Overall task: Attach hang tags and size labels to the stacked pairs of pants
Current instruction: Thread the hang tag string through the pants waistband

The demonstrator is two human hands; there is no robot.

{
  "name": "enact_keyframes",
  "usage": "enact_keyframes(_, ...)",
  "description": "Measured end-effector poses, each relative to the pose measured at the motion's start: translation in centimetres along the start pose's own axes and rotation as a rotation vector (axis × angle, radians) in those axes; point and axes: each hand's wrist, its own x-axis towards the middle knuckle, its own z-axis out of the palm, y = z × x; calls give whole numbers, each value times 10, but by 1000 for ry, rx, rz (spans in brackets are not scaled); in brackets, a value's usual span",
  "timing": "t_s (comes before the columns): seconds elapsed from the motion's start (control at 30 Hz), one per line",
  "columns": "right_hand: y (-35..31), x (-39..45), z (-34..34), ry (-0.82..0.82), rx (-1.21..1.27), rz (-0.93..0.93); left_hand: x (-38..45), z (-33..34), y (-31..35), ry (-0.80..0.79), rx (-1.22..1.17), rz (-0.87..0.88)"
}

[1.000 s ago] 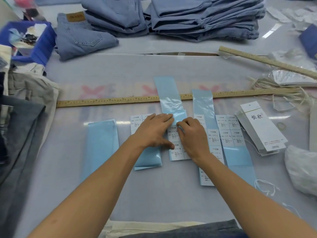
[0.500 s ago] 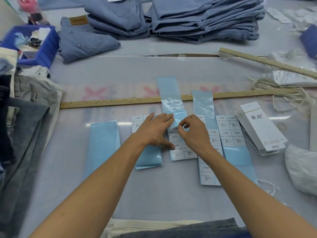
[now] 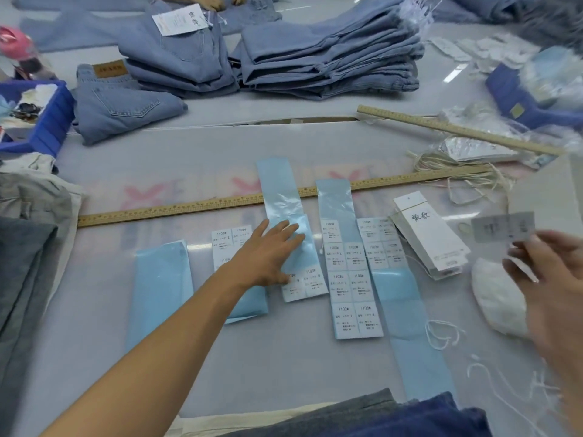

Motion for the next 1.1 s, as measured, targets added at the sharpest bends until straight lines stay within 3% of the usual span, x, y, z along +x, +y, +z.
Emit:
enact_keyframes(0.1,13,-31,-29,88,-151,46,7,-15,39,30,-95,42)
enact_keyframes(0.23,59,-72,-44,167,-98,150,38,-37,129,226,-314,164)
enact_keyframes(0.33,67,-83,-46,290,33,261,74,-43,195,341,-210,272)
enact_keyframes(0.43,65,-89,-47,299,130,269,104,-43,235,328,-25,303)
enact_keyframes(0.77,42,-87,-61,266,197,218,118,-45,248,387,65,193)
enact_keyframes(0.97,42,-94,-69,275,263,243,114,-58,244,501,104,130)
enact_keyframes(1.03,41,-93,-72,278,275,238,116,-57,241,549,36,109)
enact_keyframes(1.1,41,-93,-75,278,282,238,119,-56,238,539,-197,27)
